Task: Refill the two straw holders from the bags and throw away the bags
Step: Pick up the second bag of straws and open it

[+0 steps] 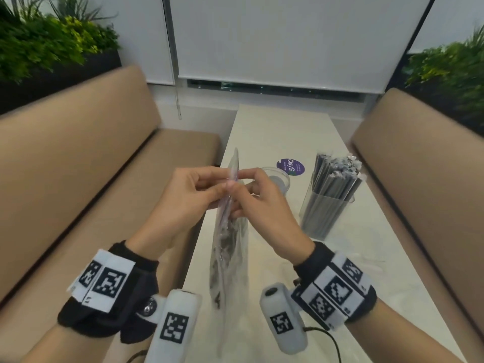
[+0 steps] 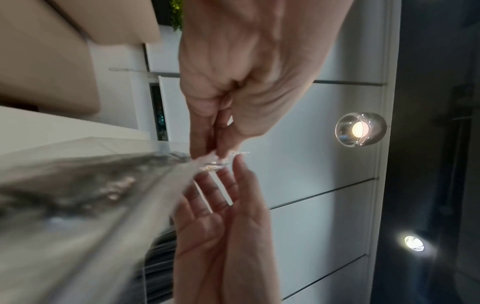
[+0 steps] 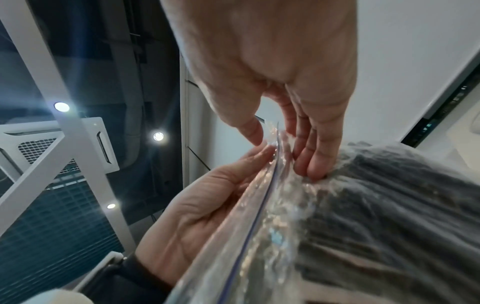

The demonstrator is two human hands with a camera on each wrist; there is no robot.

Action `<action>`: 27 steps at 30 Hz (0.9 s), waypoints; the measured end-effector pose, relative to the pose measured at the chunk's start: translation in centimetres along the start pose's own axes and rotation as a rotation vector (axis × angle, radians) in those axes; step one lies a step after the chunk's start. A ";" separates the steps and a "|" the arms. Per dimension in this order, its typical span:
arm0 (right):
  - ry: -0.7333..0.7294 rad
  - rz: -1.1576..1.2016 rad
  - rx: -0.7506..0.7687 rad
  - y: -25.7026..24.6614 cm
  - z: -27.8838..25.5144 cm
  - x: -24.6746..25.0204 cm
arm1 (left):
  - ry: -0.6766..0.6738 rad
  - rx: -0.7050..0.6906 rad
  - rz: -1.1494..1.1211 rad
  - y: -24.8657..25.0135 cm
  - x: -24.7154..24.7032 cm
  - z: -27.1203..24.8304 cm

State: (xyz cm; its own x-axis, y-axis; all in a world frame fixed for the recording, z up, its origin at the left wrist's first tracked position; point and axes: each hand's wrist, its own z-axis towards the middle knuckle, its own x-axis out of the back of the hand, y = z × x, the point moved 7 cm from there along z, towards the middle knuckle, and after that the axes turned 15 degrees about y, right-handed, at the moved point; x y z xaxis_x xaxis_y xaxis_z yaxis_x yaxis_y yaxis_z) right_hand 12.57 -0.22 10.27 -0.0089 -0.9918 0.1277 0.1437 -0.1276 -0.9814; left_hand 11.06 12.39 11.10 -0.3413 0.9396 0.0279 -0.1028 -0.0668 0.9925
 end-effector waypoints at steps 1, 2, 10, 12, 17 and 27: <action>-0.009 0.011 -0.009 0.0 0.1 0.2 | 0.005 0.000 0.015 0.0 0.0 0.1; -0.023 0.015 -0.009 -0.1 0.2 0.4 | 0.017 0.003 0.021 0.0 0.1 0.2; -0.009 -0.019 0.007 0.2 1.0 0.8 | 0.073 0.077 -0.003 -0.6 -0.9 -0.7; -0.045 0.057 -0.048 0.3 1.2 0.8 | 0.070 0.119 0.000 -0.8 -0.8 -0.7; -0.119 0.307 -0.207 0.1 1.0 1.3 | -0.002 0.230 -0.071 -1.3 -0.2 -0.7; -0.076 0.112 -0.101 -1.1 0.7 1.9 | 0.015 0.191 -0.111 -0.8 -0.3 -1.8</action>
State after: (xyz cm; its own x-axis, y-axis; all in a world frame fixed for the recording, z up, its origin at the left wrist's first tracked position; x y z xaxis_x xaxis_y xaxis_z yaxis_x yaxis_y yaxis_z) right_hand 13.04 -1.93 11.66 0.0771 -0.9967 0.0237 0.0395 -0.0207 -0.9990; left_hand 9.52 11.51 10.12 -0.3521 0.9322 -0.0836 0.0381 0.1035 0.9939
